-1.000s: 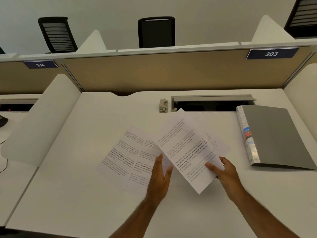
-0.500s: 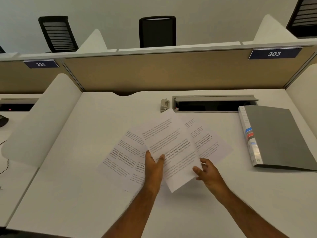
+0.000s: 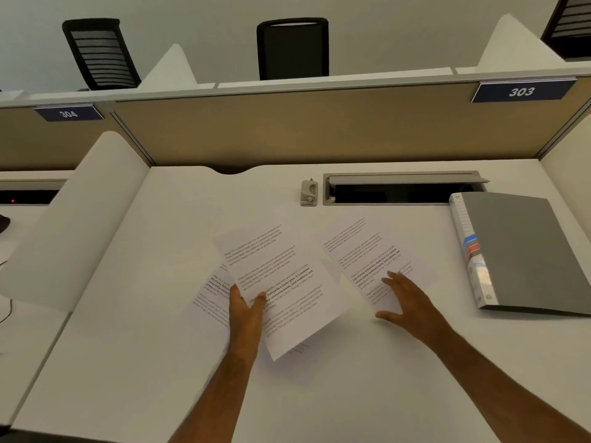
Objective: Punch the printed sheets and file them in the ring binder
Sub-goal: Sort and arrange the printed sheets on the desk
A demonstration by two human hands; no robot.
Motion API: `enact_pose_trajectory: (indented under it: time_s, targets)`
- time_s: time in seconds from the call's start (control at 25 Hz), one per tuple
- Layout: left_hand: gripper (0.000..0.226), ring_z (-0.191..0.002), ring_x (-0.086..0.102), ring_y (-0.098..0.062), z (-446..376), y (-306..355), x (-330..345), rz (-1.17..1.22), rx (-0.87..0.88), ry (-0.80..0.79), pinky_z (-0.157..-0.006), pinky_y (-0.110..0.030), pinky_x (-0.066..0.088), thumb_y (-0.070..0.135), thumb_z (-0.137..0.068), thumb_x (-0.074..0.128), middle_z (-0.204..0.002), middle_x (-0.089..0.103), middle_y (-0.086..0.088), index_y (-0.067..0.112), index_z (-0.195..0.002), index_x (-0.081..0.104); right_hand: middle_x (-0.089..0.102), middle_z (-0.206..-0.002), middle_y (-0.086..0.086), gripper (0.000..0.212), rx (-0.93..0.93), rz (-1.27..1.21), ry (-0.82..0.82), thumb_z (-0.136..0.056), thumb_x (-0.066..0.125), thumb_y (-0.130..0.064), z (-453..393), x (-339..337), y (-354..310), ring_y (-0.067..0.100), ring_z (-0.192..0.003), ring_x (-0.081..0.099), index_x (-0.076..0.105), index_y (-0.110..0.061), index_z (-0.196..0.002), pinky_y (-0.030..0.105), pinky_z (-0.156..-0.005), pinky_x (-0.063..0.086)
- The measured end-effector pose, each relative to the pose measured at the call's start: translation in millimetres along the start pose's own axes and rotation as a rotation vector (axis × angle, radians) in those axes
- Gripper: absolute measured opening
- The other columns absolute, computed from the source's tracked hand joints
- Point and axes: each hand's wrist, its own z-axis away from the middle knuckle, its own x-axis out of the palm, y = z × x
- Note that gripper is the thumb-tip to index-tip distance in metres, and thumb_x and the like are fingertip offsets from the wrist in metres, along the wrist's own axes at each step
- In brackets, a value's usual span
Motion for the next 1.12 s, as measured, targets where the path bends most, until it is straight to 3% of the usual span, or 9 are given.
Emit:
enact_pose_trajectory:
  time_s: [0.12, 0.24, 0.32, 0.44, 0.52, 0.64, 0.8, 0.96, 1.12]
  targets:
    - [0.064, -0.122, 0.060, -0.007, -3, -6, -3, -0.028, -0.007, -0.015, -0.080, -0.017, 0.058, 0.009, -0.096, 0.067, -0.141, 0.058, 0.007, 0.029, -0.150, 0.039, 0.009, -0.167, 0.001, 0.103, -0.022, 0.095, -0.057, -0.078, 0.070, -0.061, -10, 1, 12, 0.022, -0.154, 0.004, 0.021, -0.018, -0.157, 0.040, -0.123, 0.008]
    - [0.064, -0.125, 0.060, -0.009, -8, -9, -4, -0.053, -0.009, -0.034, -0.090, -0.029, 0.060, 0.010, -0.096, 0.068, -0.140, 0.059, 0.010, 0.032, -0.148, 0.040, 0.006, -0.167, 0.001, 0.102, 0.009, 0.099, -0.094, -0.080, 0.067, -0.062, -11, 7, 19, 0.020, -0.154, 0.002, 0.017, -0.018, -0.158, 0.038, -0.124, 0.003]
    - [0.062, -0.124, 0.061, -0.009, -10, -11, -4, -0.060, -0.013, -0.047, -0.089, -0.029, 0.061, 0.011, -0.096, 0.069, -0.139, 0.059, 0.011, 0.032, -0.148, 0.041, 0.013, -0.166, -0.001, 0.098, 0.036, 0.041, -0.070, -0.080, 0.068, -0.060, -10, 13, 22, 0.018, -0.154, 0.009, 0.023, -0.019, -0.157, 0.039, -0.125, 0.008]
    - [0.059, -0.122, 0.062, -0.010, -11, -13, -1, -0.063, -0.030, -0.057, -0.081, -0.022, 0.061, 0.009, -0.096, 0.068, -0.136, 0.061, 0.012, 0.029, -0.146, 0.043, 0.039, -0.157, 0.003, 0.081, 0.026, 0.008, 0.080, -0.078, 0.075, -0.053, -9, 14, 22, 0.022, -0.145, 0.036, 0.046, -0.018, -0.146, 0.043, -0.119, 0.030]
    - [0.059, -0.122, 0.062, -0.011, -12, -15, 0, -0.069, -0.043, -0.076, -0.085, -0.027, 0.062, 0.009, -0.096, 0.068, -0.137, 0.061, 0.011, 0.029, -0.145, 0.043, 0.056, -0.144, 0.007, 0.067, 0.010, -0.017, 0.171, -0.080, 0.076, -0.045, -11, 8, 19, 0.025, -0.131, 0.054, 0.057, -0.013, -0.136, 0.041, -0.111, 0.042]
    - [0.059, -0.125, 0.061, -0.012, -13, -19, 4, -0.088, -0.064, -0.117, -0.093, -0.038, 0.060, 0.010, -0.097, 0.067, -0.141, 0.059, 0.009, 0.030, -0.146, 0.042, 0.066, -0.129, 0.005, 0.050, 0.056, -0.145, 0.209, -0.087, 0.069, -0.040, -12, -3, 9, 0.024, -0.118, 0.063, 0.061, -0.014, -0.129, 0.031, -0.102, 0.044]
    - [0.058, -0.119, 0.062, -0.007, -7, -20, 14, -0.116, -0.078, -0.157, -0.081, -0.025, 0.062, 0.009, -0.097, 0.065, -0.138, 0.057, 0.012, 0.032, -0.145, 0.041, 0.059, -0.135, -0.008, 0.046, 0.136, -0.457, 0.190, -0.092, 0.064, -0.043, -7, -13, -14, 0.010, -0.125, 0.055, 0.057, -0.021, -0.132, 0.030, -0.106, 0.044]
    - [0.058, -0.124, 0.061, -0.012, -2, -26, 25, -0.160, -0.106, -0.205, -0.087, -0.029, 0.061, 0.009, -0.097, 0.065, -0.141, 0.057, 0.009, 0.032, -0.145, 0.042, 0.056, -0.134, -0.014, 0.057, 0.196, -0.543, 0.206, -0.091, 0.066, -0.046, 7, -11, -47, 0.005, -0.122, 0.052, 0.052, -0.021, -0.141, 0.026, -0.105, 0.040]
    - [0.059, -0.116, 0.058, 0.000, 8, -22, 36, -0.203, -0.137, -0.296, -0.076, -0.013, 0.057, 0.004, -0.098, 0.062, -0.139, 0.056, 0.009, 0.032, -0.146, 0.041, 0.050, -0.135, -0.017, 0.064, 0.186, -0.544, 0.128, -0.089, 0.068, -0.046, 20, 2, -79, 0.003, -0.123, 0.050, 0.050, -0.020, -0.144, 0.023, -0.105, 0.039]
